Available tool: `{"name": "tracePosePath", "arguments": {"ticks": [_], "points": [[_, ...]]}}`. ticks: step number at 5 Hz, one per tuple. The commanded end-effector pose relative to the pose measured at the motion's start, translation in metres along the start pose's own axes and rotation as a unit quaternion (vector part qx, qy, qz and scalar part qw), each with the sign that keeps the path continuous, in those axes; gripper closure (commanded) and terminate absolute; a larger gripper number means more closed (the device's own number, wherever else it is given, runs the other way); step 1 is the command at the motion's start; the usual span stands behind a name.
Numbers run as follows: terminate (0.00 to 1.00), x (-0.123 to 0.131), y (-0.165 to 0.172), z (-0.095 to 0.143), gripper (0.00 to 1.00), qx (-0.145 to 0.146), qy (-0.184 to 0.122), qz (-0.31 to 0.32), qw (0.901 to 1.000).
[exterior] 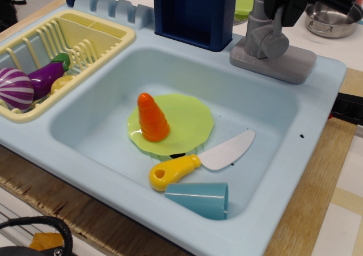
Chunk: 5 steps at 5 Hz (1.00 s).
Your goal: Turn lever vertical to-front
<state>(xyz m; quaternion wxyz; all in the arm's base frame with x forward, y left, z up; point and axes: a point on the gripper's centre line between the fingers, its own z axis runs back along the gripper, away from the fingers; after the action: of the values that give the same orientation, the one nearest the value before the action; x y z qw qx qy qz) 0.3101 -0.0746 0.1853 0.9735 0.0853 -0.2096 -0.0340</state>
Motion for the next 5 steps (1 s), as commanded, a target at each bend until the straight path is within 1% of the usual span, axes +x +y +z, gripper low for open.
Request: {"name": "tracePosePath", "arguments": {"ticks": [1,2,4,5], "points": [[0.0,-0.024,0.025,-0.003,1.0,-0.002,0.016,0.04,0.9991],[0.0,-0.036,0.034,-0.011,1.0,-0.01,0.023,0.054,0.9982],[0.0,-0.063,0.042,-0.021,1.0,-0.034,0.051,0.099,0.9932],[0.0,-0.074,0.043,-0.021,1.0,-0.049,0.086,0.116,0.9883]]}}
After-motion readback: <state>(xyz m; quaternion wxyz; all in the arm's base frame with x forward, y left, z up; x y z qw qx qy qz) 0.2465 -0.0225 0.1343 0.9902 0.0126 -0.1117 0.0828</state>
